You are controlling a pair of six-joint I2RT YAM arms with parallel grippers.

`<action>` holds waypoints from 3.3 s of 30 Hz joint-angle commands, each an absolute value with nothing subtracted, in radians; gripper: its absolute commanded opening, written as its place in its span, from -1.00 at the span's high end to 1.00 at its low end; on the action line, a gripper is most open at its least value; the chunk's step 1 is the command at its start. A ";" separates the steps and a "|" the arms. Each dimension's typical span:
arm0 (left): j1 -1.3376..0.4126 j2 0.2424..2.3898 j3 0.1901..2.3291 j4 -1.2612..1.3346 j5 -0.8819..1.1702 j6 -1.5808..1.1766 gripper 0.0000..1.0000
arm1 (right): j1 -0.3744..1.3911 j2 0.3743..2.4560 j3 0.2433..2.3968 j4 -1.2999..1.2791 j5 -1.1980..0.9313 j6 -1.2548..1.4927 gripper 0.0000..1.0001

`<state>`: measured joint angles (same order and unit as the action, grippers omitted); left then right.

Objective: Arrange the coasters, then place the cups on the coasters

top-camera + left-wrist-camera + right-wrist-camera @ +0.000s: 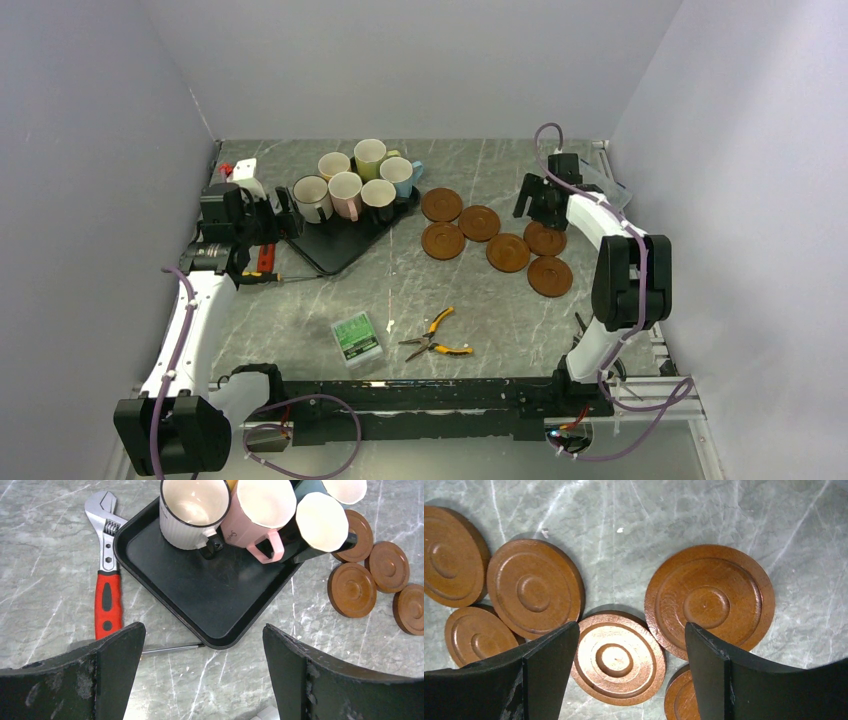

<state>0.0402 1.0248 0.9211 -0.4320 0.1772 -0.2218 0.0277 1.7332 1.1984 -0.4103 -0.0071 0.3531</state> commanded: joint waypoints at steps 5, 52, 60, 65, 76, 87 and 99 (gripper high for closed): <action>0.037 1.018 0.919 -0.416 0.116 -0.210 -0.87 | 0.023 1.761 1.277 -0.429 -0.022 0.294 -0.65; 0.037 0.978 0.927 -0.408 0.217 -0.224 -0.87 | -0.058 1.775 1.210 -0.439 -0.029 0.381 -0.55; 0.034 0.964 0.928 -0.402 0.122 -0.275 -0.87 | -0.057 1.583 1.190 -0.436 -0.121 0.309 -0.64; 0.034 1.028 0.937 -0.362 0.203 -0.316 -0.87 | -0.055 1.453 1.161 -0.417 -0.187 0.349 -0.64; 0.034 1.220 1.087 -0.355 0.265 -0.356 -0.87 | 0.183 1.522 1.306 -0.384 -0.251 0.249 -0.55; 0.040 1.277 1.022 -0.262 0.215 -0.303 -0.87 | 0.410 1.755 1.500 -0.375 -0.348 0.051 -0.47; 0.041 1.317 1.031 -0.293 0.277 -0.333 -0.82 | 0.538 1.898 1.617 -0.363 -0.020 0.518 -0.36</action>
<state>0.0380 1.3102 1.0157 -0.3191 0.2371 -0.3202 0.4961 1.9499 1.5990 -0.4011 -0.1722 0.2760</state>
